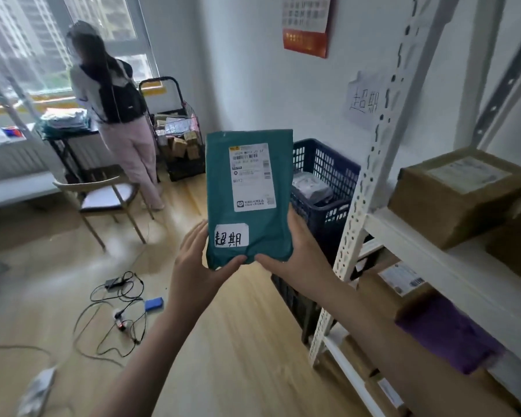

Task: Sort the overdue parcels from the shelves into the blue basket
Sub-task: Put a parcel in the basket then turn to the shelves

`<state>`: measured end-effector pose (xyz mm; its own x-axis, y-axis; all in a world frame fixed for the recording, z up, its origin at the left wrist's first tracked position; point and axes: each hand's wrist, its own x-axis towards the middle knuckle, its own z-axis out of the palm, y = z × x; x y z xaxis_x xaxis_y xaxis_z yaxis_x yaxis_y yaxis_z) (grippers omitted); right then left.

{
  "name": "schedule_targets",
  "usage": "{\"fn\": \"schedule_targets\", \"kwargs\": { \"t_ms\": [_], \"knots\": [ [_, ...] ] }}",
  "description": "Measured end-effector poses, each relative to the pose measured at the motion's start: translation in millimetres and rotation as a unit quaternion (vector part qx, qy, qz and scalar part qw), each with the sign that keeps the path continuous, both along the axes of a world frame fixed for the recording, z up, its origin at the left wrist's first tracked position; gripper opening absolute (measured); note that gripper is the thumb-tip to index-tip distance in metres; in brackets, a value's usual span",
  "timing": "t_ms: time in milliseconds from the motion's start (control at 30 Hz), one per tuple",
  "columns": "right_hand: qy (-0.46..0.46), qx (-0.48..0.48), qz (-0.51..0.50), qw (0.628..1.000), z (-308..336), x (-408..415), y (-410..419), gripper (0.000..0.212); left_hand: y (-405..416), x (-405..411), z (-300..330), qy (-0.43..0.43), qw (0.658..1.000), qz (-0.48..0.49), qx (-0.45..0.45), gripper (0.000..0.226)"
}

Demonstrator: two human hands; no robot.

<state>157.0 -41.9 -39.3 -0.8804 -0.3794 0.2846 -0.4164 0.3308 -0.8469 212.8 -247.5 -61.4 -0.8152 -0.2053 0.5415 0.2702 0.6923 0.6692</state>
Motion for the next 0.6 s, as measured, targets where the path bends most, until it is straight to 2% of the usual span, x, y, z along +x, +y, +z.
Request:
{"fn": "schedule_targets", "kwargs": {
  "t_ms": [133, 300, 400, 600],
  "knots": [
    [-0.008, -0.016, 0.007, 1.000, -8.3, -73.0, -47.8, 0.096, -49.1, -77.8, -7.6, -0.010, 1.000, 0.001, -0.013, 0.082],
    [-0.016, -0.031, -0.045, 0.998, -22.9, -182.5, -98.9, 0.092, -103.5, -204.6, -23.0, -0.020, 0.999, -0.037, -0.003, 0.082],
    [-0.023, -0.045, -0.101, 0.994, -35.0, -246.1, -119.5, 0.087, -124.3, -288.9, -31.6, -0.040, 0.996, -0.085, -0.008, 0.082],
    [-0.066, -0.028, -0.235, 0.969, -62.9, -343.2, -116.2, 0.097, -116.7, -432.5, -53.2, -0.128, 0.970, -0.203, -0.022, 0.080]
  ]
}}
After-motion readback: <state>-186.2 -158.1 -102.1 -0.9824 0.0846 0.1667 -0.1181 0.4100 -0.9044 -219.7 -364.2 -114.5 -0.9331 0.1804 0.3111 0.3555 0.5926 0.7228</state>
